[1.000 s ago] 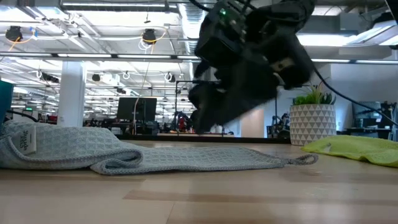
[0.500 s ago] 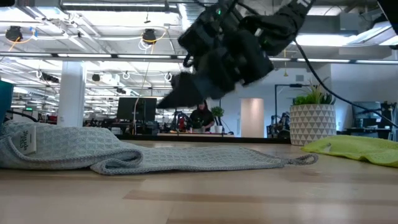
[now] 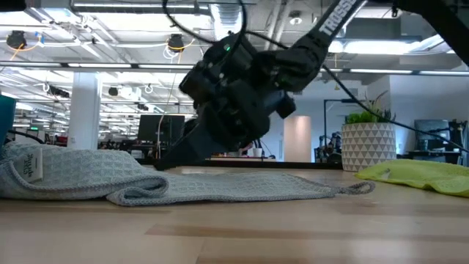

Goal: Fold microfiber towels
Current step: Fold the gray microfiber cloth

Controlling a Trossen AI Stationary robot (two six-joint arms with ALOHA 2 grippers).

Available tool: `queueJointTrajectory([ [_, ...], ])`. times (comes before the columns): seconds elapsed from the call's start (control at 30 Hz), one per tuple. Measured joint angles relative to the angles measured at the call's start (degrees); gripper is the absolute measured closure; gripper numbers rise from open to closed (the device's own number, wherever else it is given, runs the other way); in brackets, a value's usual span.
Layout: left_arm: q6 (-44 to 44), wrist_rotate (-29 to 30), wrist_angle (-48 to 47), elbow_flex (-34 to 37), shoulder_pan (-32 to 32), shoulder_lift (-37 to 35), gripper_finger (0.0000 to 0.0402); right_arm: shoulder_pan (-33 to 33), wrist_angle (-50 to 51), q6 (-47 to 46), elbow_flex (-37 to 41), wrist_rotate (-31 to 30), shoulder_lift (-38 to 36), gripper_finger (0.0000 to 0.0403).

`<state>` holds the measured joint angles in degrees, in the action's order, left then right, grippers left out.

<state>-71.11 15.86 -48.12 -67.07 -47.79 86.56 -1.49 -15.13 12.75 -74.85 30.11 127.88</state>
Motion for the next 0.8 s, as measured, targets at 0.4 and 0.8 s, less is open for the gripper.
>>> queueJointTrajectory([
  [0.4,0.00,0.00,0.00,0.00,0.07,0.00,0.0262,4.93,7.29,-6.05,-3.89,-0.04,1.76,0.0173],
  [0.8,0.02,4.46,-0.04,0.00,0.38,0.00,0.0262,9.67,19.02,-7.20,-3.89,-19.20,-2.53,0.0173],
])
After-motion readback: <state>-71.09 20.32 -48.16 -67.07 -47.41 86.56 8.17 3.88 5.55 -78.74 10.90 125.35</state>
